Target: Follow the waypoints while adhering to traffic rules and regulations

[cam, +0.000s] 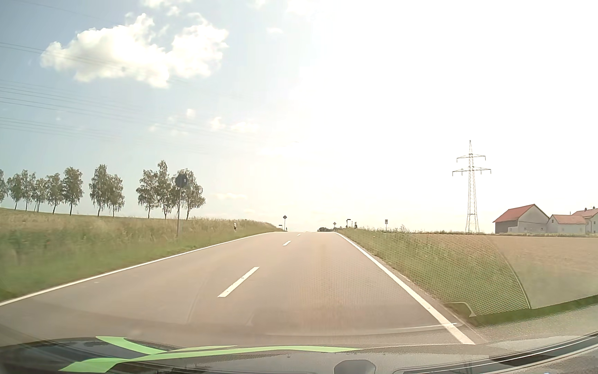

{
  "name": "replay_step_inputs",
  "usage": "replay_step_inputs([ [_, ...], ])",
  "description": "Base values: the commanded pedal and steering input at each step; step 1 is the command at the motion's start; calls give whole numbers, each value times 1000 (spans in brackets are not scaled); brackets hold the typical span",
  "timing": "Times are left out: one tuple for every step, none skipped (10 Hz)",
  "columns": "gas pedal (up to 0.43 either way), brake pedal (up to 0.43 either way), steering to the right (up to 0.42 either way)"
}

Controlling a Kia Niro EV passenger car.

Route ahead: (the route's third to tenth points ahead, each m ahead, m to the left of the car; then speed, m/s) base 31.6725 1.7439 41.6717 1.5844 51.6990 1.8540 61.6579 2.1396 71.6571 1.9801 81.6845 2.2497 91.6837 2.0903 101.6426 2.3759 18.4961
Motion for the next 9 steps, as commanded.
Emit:
replay_step_inputs([
  [98,0,0],
  [98,0,0],
  [67,0,-1],
  [28,0,0],
  [8,0,-1],
  [8,0,-1],
  [8,0,-1],
  [8,0,-1],
  [20,0,-1],
])
